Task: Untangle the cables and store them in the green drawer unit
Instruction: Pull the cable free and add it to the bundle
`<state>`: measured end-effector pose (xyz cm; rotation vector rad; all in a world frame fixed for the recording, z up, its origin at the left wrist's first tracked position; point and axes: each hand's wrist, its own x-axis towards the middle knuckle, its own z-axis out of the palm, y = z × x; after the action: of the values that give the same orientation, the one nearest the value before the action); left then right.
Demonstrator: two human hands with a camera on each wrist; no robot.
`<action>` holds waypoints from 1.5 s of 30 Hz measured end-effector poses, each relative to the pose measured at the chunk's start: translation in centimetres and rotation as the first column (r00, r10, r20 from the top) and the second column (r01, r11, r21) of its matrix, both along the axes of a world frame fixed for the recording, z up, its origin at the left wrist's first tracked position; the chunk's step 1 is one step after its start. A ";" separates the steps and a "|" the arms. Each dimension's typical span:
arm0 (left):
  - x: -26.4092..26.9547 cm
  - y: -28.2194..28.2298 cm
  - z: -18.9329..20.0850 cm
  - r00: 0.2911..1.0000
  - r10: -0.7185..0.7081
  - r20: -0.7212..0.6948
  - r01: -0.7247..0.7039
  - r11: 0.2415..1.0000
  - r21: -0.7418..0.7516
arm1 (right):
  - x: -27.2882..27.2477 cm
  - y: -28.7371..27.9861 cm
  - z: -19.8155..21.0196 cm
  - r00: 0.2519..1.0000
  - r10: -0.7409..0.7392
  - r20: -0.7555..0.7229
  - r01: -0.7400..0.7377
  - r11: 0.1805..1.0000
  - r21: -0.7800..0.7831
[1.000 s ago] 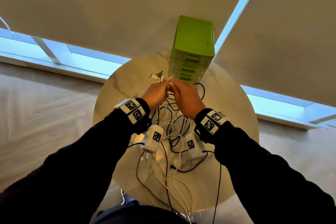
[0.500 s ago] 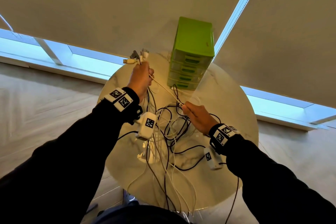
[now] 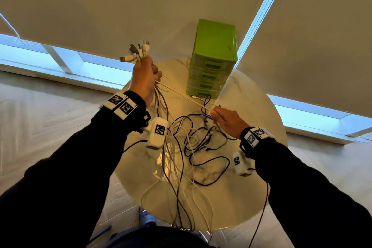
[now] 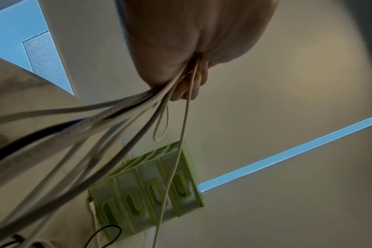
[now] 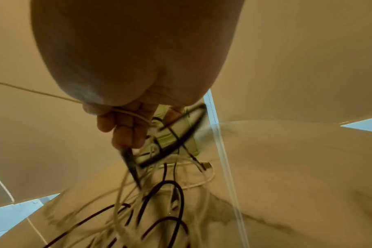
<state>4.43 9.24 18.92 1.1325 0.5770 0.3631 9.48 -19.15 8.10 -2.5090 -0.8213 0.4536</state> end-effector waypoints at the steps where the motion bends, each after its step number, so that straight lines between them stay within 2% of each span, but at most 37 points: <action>1: 0.0 0.2 0.2 1.000 0.009 0.013 -0.009 1.000 -0.007 | 0.0 -0.4 -0.1 1.000 -0.004 0.008 0.004 0.999 -0.037; 5: 0.0 0.4 0.9 0.999 0.036 0.031 -0.037 0.999 0.036 | 0.0 -0.6 -0.2 1.000 0.021 0.021 -0.019 0.995 -0.100; 7: -0.3 -0.6 0.8 1.000 0.006 0.027 -0.009 0.995 0.104 | -0.1 0.1 0.3 0.999 -0.007 0.035 0.008 0.999 -0.035; 9: -0.7 -2.3 0.1 0.996 -0.085 0.022 0.080 0.980 0.182 | 0.0 1.0 1.2 0.998 -0.036 0.053 0.033 0.998 0.056; 12: -1.5 -5.3 -2.0 0.954 -0.286 -0.086 0.297 0.885 0.359 | -0.3 2.9 3.5 0.996 -0.051 0.067 0.039 0.985 0.165; 14: -1.9 -7.1 -3.6 0.905 -0.383 -0.185 0.426 0.806 0.412 | -0.6 3.7 5.1 0.996 -0.059 0.063 0.042 0.970 0.240; 18: -1.6 -8.8 -4.4 0.852 -0.403 -0.335 0.518 0.745 0.420 | -1.7 4.2 6.3 0.997 0.018 0.081 -0.043 0.947 0.317; 23: -0.6 -9.2 -4.2 0.866 -0.375 -0.329 0.468 0.841 0.272 | -2.9 4.2 5.7 0.997 0.057 0.060 -0.075 0.927 0.367; 28: 0.1 -8.5 -3.7 0.896 -0.304 -0.322 0.403 0.862 0.307 | -2.9 3.3 4.4 0.997 0.071 -0.041 -0.055 0.953 0.299; 32: 0.7 -6.4 -2.5 0.940 -0.205 -0.272 0.285 0.911 0.299 | -1.8 2.5 3.1 0.993 0.117 0.001 -0.116 0.980 0.160; 34: 1.1 -4.8 -2.0 0.951 -0.173 -0.256 0.249 0.919 0.305 | -1.4 1.7 2.4 0.996 0.079 -0.038 -0.075 0.991 0.109; 36: 0.9 -3.6 -1.6 0.960 -0.142 -0.242 0.223 0.909 0.352 | -1.1 1.0 1.9 0.995 0.053 -0.086 -0.048 0.997 0.062; 39: 0.4 -3.0 -2.2 0.961 -0.135 -0.241 0.232 0.869 0.438 | -0.6 0.6 1.7 0.999 0.026 -0.021 -0.026 1.000 0.010; 42: -0.1 -4.0 -3.5 0.950 -0.158 -0.270 0.274 0.834 0.479 | -0.7 1.1 3.2 0.994 -0.055 0.090 0.046 0.994 0.096; 45: -0.3 -6.2 -4.1 0.934 -0.214 -0.288 0.341 0.779 0.526 | -1.9 2.6 6.2 0.976 -0.075 0.207 0.028 0.975 0.218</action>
<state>4.18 3.06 14.79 1.8362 0.4843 0.1518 7.54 -16.55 14.26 -2.3965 -0.8336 0.0711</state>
